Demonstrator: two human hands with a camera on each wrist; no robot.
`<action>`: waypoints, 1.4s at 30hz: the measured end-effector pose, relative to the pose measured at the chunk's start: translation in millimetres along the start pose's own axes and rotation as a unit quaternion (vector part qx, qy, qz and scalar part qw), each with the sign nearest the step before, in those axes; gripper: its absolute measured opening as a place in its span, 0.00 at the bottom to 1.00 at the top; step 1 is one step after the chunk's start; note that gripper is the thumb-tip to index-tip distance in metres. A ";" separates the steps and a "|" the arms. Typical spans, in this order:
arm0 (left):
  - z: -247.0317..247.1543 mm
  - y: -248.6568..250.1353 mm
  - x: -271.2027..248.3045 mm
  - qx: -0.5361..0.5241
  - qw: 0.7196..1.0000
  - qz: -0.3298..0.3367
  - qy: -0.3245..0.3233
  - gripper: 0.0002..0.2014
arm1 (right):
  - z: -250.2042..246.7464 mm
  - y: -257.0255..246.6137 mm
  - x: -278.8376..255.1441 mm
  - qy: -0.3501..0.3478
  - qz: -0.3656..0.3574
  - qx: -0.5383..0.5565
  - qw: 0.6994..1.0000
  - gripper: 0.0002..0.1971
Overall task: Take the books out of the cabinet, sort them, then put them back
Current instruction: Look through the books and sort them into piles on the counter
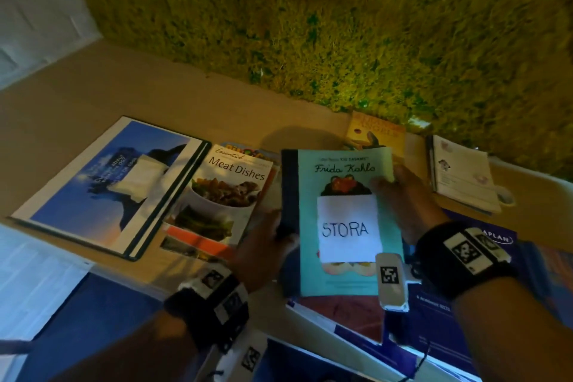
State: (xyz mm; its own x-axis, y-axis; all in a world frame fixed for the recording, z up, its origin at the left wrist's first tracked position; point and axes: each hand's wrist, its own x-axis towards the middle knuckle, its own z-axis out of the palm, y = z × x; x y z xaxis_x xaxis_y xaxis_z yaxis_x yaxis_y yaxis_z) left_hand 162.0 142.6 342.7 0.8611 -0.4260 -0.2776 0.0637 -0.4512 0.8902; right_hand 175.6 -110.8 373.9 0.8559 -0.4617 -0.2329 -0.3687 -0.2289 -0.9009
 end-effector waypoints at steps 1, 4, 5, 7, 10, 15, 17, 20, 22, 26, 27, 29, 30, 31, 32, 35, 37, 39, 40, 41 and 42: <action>-16.3 -2.5 5.0 0.032 0.999 -0.012 0.001 0.12 | 5.1 1.2 0.0 -0.016 0.000 0.004 1.000 0.17; -76.8 -28.2 24.4 0.163 0.982 -0.042 0.083 0.20 | 22.3 4.0 -1.7 -0.022 0.037 -0.014 0.999 0.12; -97.3 -42.6 31.4 0.197 0.972 -0.060 0.110 0.23 | 27.7 5.5 -1.6 -0.017 0.061 -0.014 0.998 0.09; -128.7 -72.2 46.3 0.275 0.944 -0.137 0.121 0.30 | 36.0 8.1 -2.4 -0.017 0.094 -0.004 0.995 0.06; -142.1 -95.0 62.7 0.313 0.927 -0.187 0.087 0.43 | 42.5 8.7 -0.9 -0.025 0.107 0.012 0.994 0.05; -137.4 -87.2 69.2 0.288 0.943 -0.152 0.073 0.49 | 52.1 7.6 1.7 -0.026 0.108 0.025 0.993 0.08; -136.4 -69.7 61.7 0.282 0.946 -0.141 0.071 0.46 | 53.5 8.0 -0.1 -0.025 0.106 0.027 0.994 0.09; -141.2 -57.9 58.5 0.268 0.954 -0.125 0.058 0.32 | 52.4 8.6 -1.2 -0.024 0.113 0.029 0.993 0.07; -147.9 -59.9 58.1 0.226 0.964 -0.128 0.063 0.24 | 51.0 9.2 -1.6 -0.022 0.119 0.043 0.992 0.09; -162.9 -61.5 50.2 -0.097 0.978 -0.172 0.062 0.13 | 55.7 9.4 -3.3 -0.027 0.128 0.062 0.990 0.09; -170.1 -62.4 52.3 -0.131 0.977 -0.152 0.074 0.13 | 58.1 8.8 -2.9 -0.028 0.128 0.068 0.989 0.09; -181.2 -62.1 53.8 -0.191 0.972 -0.118 0.068 0.21 | 66.4 4.9 -2.4 -0.034 0.129 0.083 0.988 0.09; -183.1 -59.5 53.2 -0.226 0.967 -0.106 0.055 0.25 | 72.2 3.2 -1.4 -0.042 0.134 0.090 0.986 0.09; -183.4 -60.4 55.5 -0.267 0.959 -0.090 0.040 0.27 | 79.3 0.5 -1.7 -0.051 0.139 0.098 0.984 0.09; -181.0 -56.1 54.4 -0.298 0.950 -0.083 0.034 0.27 | 87.0 -2.2 -2.1 -0.064 0.145 0.109 0.981 0.10; -159.9 -41.6 49.0 -0.312 0.948 -0.062 0.013 0.20 | 109.5 -10.9 -3.5 -0.126 0.172 0.135 0.968 0.10; -143.7 -41.1 48.9 -0.185 0.979 -0.081 0.029 0.18 | 115.5 -18.9 -4.8 -0.157 0.169 0.109 0.967 0.14; -137.5 -51.6 51.0 0.080 0.993 -0.079 0.041 0.17 | 114.3 -20.0 -3.8 -0.165 0.142 0.009 0.976 0.18; -137.5 -59.1 50.9 0.196 0.978 -0.065 0.039 0.17 | 113.2 -17.9 -2.0 -0.166 0.118 -0.057 0.977 0.18; -138.0 -68.1 51.2 0.240 0.968 -0.065 0.038 0.17 | 112.3 -16.6 -2.8 -0.175 0.106 -0.103 0.973 0.17; -137.4 -75.5 49.5 0.261 0.962 -0.062 0.044 0.16 | 113.0 -14.8 -5.0 -0.194 0.101 -0.131 0.967 0.15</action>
State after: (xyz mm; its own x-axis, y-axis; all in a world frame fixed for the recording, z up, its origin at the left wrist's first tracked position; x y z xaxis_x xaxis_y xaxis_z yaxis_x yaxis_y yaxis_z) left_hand 269.1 263.3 311.4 0.9038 -0.2863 -0.3181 -0.0740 -0.8367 0.5427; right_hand 217.8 -8.3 347.1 0.8094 -0.1753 -0.5605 -0.5787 -0.3999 -0.7107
